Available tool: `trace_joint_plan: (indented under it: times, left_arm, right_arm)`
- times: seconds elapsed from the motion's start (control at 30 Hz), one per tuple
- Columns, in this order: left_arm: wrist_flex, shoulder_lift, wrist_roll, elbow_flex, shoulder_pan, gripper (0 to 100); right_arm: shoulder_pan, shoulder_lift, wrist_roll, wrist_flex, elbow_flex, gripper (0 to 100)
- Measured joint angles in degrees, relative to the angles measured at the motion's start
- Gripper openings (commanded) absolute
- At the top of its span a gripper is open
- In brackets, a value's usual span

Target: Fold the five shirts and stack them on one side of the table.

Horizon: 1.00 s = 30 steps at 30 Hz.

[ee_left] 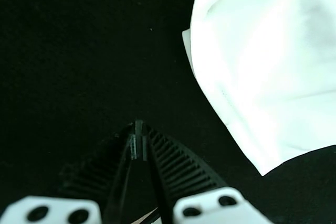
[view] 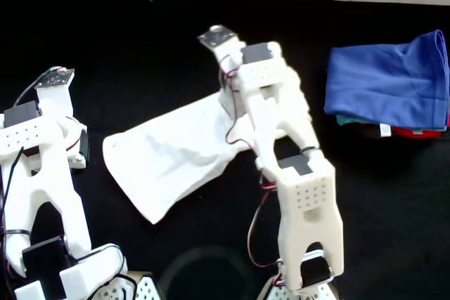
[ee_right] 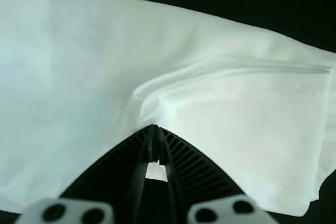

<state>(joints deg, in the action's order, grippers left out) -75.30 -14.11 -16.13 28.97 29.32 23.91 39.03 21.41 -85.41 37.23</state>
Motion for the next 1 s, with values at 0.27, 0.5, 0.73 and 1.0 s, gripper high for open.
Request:
trace_joint_plan:
  times: [0.27,0.5,0.73,1.0]
  left_arm:
    - [0.0,0.09,0.0,4.75,0.0,15]
    - [1.41,0.18,4.04,8.88,-2.73,20]
    - [8.97,0.18,9.58,13.36,-5.71,20]
    - [12.84,6.42,14.24,13.45,-7.3,20]
  right_arm:
    - [2.81,0.0,0.0,0.18,0.53,0.6]
    - [-1.41,-0.35,0.0,-9.85,12.66,0.6]
    - [-4.13,-5.1,0.0,-14.86,20.92,0.6]
    - [-4.13,-11.08,0.0,-15.03,21.1,0.6]
